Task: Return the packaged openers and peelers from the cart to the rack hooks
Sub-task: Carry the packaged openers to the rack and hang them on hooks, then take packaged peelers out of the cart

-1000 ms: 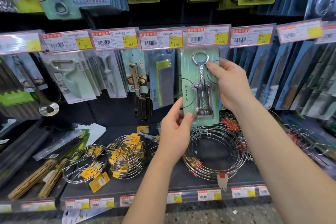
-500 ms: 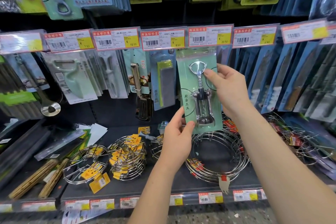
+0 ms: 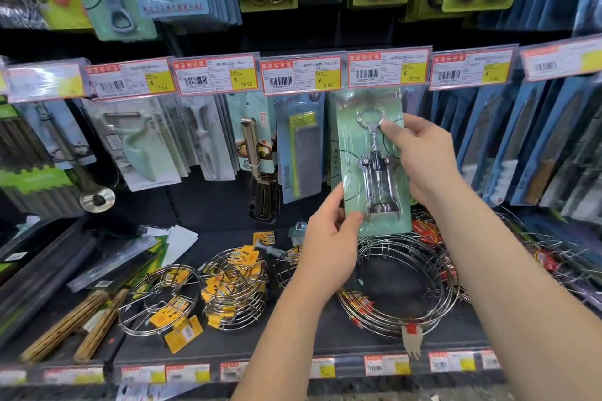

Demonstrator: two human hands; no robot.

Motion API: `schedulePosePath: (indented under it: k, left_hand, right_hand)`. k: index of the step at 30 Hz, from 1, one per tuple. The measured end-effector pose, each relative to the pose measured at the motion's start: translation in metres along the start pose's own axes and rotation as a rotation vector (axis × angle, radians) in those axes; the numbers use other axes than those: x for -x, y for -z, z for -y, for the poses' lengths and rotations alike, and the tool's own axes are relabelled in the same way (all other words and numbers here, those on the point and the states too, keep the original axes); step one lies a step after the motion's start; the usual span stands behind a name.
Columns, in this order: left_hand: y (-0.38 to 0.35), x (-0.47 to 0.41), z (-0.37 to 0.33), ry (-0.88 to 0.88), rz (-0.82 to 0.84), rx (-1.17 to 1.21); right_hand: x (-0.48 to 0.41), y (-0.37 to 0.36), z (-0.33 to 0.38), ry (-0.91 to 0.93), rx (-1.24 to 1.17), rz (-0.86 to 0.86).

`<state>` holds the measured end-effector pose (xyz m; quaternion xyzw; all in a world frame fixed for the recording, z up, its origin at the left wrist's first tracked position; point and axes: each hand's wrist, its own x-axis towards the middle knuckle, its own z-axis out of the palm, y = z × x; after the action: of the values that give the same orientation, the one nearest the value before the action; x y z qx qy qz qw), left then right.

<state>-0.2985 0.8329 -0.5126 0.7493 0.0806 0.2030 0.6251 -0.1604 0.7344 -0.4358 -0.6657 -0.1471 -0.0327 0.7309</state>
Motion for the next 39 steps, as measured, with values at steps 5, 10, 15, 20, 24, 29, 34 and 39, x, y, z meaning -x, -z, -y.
schedulePosePath:
  k: [5,10,15,20,24,29,34,39]
  left_hand:
    - [0.005,-0.010,0.001,0.083,0.024,-0.027]
    - [-0.006,-0.005,0.000,0.019,0.043,-0.170]
    - [-0.015,0.009,0.006,-0.097,0.081,-0.442]
    - [-0.039,0.009,-0.045,-0.118,0.182,-0.665]
    - [-0.070,-0.011,-0.132,-0.151,0.224,-0.748]
    - [-0.127,-0.010,-0.254,-0.184,0.542,-1.013]
    - [-0.223,-0.015,-0.418,-0.322,0.769,-1.066]
    - [-0.341,0.012,-0.558,-0.502,1.010,-1.049]
  right_hand:
    - [-0.023,-0.011,0.001,-0.025,0.125,-0.042]
    - [-0.042,-0.019,-0.004,-0.100,0.192,-0.134]
    - [-0.041,-0.007,-0.016,-0.080,0.269,-0.187]
    - [-0.014,0.047,-0.004,-0.078,0.593,-0.113]
    - [0.009,0.104,0.047,-0.139,0.884,-0.023]
    - [0.040,0.203,0.169,-0.403,1.071,0.088]
    - [0.060,0.311,0.342,-0.588,1.121,-0.079]
    - [0.093,0.419,0.485,-0.666,1.178,-0.244]
